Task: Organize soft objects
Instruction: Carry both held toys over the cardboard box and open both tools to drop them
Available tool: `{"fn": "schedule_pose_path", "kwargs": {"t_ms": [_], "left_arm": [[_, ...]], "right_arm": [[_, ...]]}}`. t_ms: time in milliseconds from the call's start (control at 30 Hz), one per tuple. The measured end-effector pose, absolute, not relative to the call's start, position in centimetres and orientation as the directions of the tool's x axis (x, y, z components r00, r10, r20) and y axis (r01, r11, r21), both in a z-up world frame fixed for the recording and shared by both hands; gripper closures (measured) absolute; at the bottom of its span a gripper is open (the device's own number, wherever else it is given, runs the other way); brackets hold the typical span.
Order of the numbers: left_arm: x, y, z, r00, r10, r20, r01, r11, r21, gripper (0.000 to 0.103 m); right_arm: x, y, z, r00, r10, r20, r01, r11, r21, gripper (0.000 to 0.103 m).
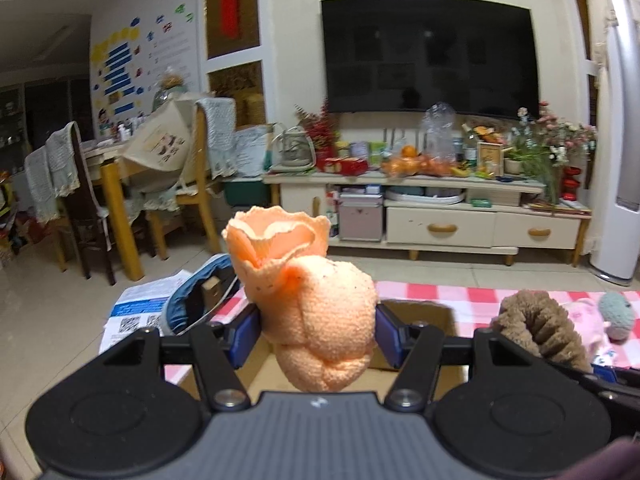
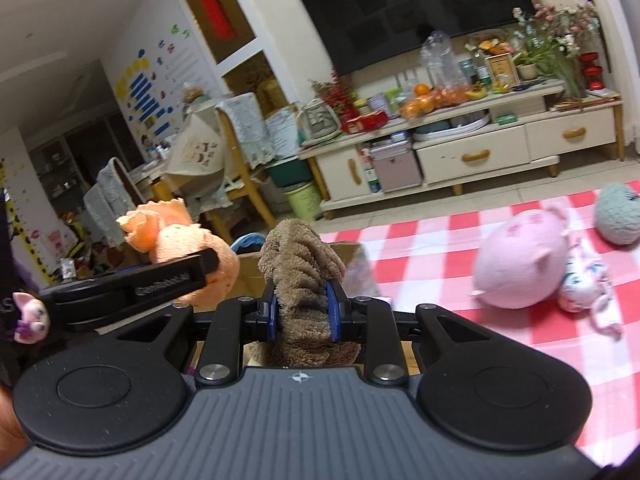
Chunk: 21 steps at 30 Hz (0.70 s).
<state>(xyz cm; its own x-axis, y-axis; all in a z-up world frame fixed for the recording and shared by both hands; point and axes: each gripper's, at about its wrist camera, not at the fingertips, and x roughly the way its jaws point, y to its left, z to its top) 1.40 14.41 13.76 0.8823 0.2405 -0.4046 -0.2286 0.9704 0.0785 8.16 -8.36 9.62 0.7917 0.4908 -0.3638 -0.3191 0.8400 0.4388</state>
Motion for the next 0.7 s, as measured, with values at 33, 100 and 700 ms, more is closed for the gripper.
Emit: {"fn": "schedule_pose_path", "kwargs": {"t_ms": [33,100,700], "left_arm": [[1.5,14.7,13.7,0.879,0.247,-0.408,-0.236,0.969,0.079,0.042],[1.7,15.2,13.6,0.871,0.261,-0.417,-0.250,0.965,0.082,0.042],[2.3,16.9,12.7,0.826,0.325,-0.461,-0.309,0.944,0.112,0.028]], "right_arm": [[8.2,-7.9,9.6,0.788,0.496,-0.365,-0.327,0.839,0.435,0.074],[8.5,-7.1,9.5,0.781,0.506,-0.366,-0.341,0.836,0.429,0.074],[9.0,-3.5,8.4,0.733,0.528,-0.429,-0.381,0.841,0.384,0.026]]}}
